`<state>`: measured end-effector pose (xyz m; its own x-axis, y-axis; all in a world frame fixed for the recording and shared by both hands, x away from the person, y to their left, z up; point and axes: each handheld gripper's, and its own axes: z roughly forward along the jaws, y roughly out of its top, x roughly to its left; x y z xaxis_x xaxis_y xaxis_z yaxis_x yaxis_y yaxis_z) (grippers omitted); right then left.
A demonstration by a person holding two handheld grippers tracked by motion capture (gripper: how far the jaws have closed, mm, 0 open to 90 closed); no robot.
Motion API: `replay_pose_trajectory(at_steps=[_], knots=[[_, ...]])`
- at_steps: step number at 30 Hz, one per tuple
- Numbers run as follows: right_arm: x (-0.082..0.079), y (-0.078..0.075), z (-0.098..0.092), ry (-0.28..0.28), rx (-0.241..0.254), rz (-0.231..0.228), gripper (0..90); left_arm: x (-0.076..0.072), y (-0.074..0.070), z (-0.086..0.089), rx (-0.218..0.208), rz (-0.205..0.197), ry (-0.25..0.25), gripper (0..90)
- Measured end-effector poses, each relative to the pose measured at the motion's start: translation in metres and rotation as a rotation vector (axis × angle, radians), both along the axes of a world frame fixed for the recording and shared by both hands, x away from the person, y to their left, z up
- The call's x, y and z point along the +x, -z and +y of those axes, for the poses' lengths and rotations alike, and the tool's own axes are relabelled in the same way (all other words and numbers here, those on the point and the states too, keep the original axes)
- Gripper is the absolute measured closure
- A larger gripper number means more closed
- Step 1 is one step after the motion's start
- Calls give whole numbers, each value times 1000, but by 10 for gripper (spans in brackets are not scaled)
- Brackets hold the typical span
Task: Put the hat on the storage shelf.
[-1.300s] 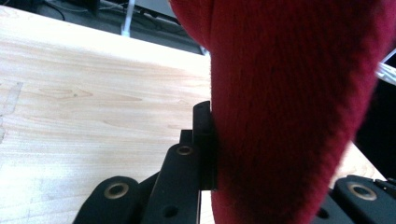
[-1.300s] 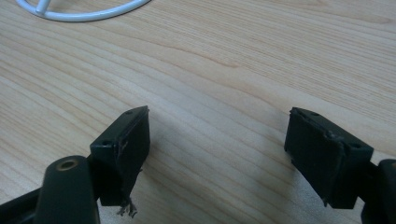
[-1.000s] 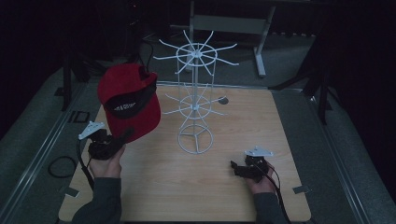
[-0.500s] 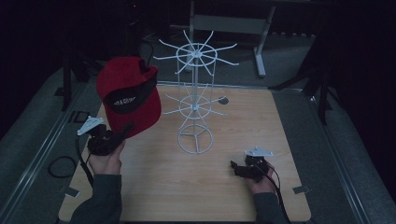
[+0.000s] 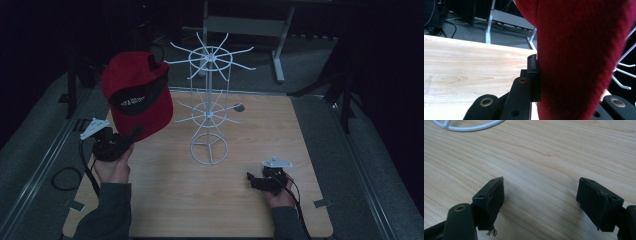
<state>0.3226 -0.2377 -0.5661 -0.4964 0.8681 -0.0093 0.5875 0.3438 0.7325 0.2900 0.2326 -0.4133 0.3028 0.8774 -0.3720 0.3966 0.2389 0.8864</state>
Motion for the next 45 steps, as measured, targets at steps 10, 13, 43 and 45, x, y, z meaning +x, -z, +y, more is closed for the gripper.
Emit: replay_pose_trajectory(at_steps=[10,13,43,45], knots=[[0,0,0,0,0,0,222,2,-12,-1,2,-29,3,851],[0,0,0,0,0,0,222,2,-16,-1,0,-35,2,851],[0,0,0,0,0,0,222,6,-38,-3,2,-85,-2,851],[0,0,0,0,0,0,222,7,-40,-3,1,-90,-1,851]])
